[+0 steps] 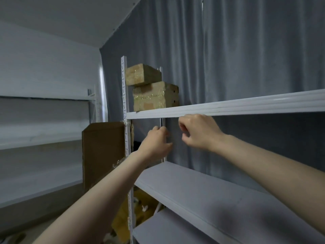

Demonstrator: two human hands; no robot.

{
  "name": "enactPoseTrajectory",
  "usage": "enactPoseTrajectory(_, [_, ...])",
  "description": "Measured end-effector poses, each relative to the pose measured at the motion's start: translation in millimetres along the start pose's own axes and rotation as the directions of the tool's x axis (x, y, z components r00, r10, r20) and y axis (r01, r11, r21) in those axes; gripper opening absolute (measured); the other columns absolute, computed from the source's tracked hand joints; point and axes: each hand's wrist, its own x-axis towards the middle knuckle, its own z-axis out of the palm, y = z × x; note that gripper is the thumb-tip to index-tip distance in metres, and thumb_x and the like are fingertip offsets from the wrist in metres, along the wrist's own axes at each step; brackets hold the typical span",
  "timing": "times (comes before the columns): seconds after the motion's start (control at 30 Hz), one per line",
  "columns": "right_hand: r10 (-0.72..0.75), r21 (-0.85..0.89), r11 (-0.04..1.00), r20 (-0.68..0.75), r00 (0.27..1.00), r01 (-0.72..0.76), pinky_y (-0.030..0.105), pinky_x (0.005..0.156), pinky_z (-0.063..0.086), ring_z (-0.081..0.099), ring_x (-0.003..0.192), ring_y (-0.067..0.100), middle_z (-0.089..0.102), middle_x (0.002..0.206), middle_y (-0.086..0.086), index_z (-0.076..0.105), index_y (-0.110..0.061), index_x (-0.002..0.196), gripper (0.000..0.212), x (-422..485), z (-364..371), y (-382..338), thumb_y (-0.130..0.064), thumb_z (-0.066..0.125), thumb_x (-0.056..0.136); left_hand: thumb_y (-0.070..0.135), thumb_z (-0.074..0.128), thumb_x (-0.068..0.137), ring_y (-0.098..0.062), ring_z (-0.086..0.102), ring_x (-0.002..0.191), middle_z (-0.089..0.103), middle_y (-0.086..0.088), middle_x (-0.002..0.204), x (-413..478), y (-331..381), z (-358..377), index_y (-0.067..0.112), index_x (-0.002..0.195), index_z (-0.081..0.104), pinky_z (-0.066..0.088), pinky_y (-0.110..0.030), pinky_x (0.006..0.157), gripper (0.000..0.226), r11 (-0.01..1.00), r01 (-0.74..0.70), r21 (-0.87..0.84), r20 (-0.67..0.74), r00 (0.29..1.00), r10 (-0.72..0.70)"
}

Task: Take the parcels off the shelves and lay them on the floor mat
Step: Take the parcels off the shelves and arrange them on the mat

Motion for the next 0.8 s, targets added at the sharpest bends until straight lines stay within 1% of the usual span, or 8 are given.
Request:
enactPoseTrajectory(0.07, [0.017, -0.003, 1.000, -0.040, 0.999, -0.017, 0.033, 0.064, 0.041, 0.058, 0.084, 0.027, 0.058, 0.092, -0.001, 0.048, -0.020, 0.087, 0.016, 20, 3, -1, -0.021, 0.062, 0.079, 0.024, 0.063, 0.091, -0.026, 0.050, 0.115, 0.049, -0.009, 0.127, 6, -11, -12, 0.011, 0.127, 0.053, 0.046, -0.040, 0.099, 0.040, 1.000, 0.006, 0.025, -0.024, 1.000, -0.006])
enactPoseTrajectory(0.13, [0.039, -0.022, 0.999, -0.057, 0.998, -0.041, 0.035, 0.067, 0.045, 0.057, 0.090, 0.026, 0.056, 0.100, 0.001, 0.050, -0.018, 0.097, 0.024, 42, 8, -3, -0.022, 0.065, 0.080, 0.025, 0.064, 0.091, -0.024, 0.049, 0.117, 0.049, -0.008, 0.130, 14, -22, -25, 0.012, 0.129, 0.051, 0.046, -0.038, 0.100, 0.043, 0.998, 0.006, 0.055, -0.049, 0.999, -0.003])
enactPoseTrajectory(0.2, [0.050, -0.061, 0.997, -0.057, 0.997, -0.053, 0.035, 0.067, 0.043, 0.055, 0.099, 0.026, 0.053, 0.109, 0.002, 0.049, -0.016, 0.108, 0.035, 66, 13, -4, -0.023, 0.067, 0.080, 0.026, 0.064, 0.091, -0.025, 0.047, 0.118, 0.047, -0.009, 0.131, 21, -33, -38, 0.011, 0.130, 0.049, 0.045, -0.038, 0.100, 0.044, 0.995, 0.013, 0.098, -0.057, 0.998, -0.008])
enactPoseTrajectory(0.33, [0.092, -0.103, 0.990, -0.074, 0.993, -0.099, 0.034, 0.070, 0.039, 0.050, 0.112, 0.028, 0.048, 0.123, 0.006, 0.044, -0.014, 0.122, 0.054, 117, 28, -4, -0.022, 0.072, 0.076, 0.029, 0.064, 0.091, -0.027, 0.047, 0.116, 0.048, -0.010, 0.129, 38, -55, -60, 0.010, 0.128, 0.049, 0.045, -0.040, 0.098, 0.044, 0.974, 0.021, 0.226, -0.096, 0.995, 0.001])
enactPoseTrajectory(0.43, [0.109, -0.099, 0.988, -0.095, 0.989, -0.119, 0.037, 0.078, 0.045, 0.047, 0.119, 0.030, 0.044, 0.129, 0.008, 0.040, -0.013, 0.129, 0.066, 159, 42, -3, -0.020, 0.075, 0.074, 0.030, 0.064, 0.091, -0.024, 0.046, 0.115, 0.047, -0.008, 0.129, 57, -72, -72, 0.013, 0.129, 0.048, 0.048, -0.039, 0.096, 0.045, 0.960, 0.052, 0.277, -0.135, 0.991, -0.015])
enactPoseTrajectory(0.57, [0.077, -0.112, 0.989, -0.161, 0.984, -0.096, 0.042, 0.088, 0.048, 0.043, 0.123, 0.034, 0.039, 0.138, 0.011, 0.036, -0.011, 0.137, 0.079, 221, 62, 0, -0.020, 0.077, 0.071, 0.030, 0.064, 0.090, -0.025, 0.044, 0.117, 0.046, -0.009, 0.130, 87, -96, -84, 0.011, 0.130, 0.046, 0.044, -0.035, 0.092, 0.048, 0.928, 0.111, 0.355, -0.192, 0.980, -0.044])
enactPoseTrajectory(0.67, [0.049, -0.142, 0.987, -0.202, 0.978, -0.079, 0.045, 0.095, 0.046, 0.041, 0.128, 0.037, 0.034, 0.145, 0.014, 0.030, -0.010, 0.145, 0.091, 268, 76, 5, -0.024, 0.081, 0.070, 0.031, 0.065, 0.090, -0.025, 0.044, 0.118, 0.046, -0.010, 0.131, 110, -112, -87, 0.011, 0.130, 0.046, 0.044, -0.036, 0.094, 0.049, 0.905, 0.150, 0.399, -0.222, 0.973, -0.063])
enactPoseTrajectory(0.8, [0.028, -0.168, 0.984, -0.182, 0.983, -0.059, 0.049, 0.106, 0.039, 0.034, 0.136, 0.041, 0.022, 0.156, 0.016, 0.019, -0.010, 0.152, 0.104, 320, 93, 13, -0.026, 0.082, 0.070, 0.029, 0.063, 0.091, -0.028, 0.045, 0.118, 0.047, -0.012, 0.129, 141, -126, -87, 0.009, 0.127, 0.046, 0.044, -0.037, 0.093, 0.045, 0.867, 0.211, 0.452, -0.255, 0.962, -0.101])
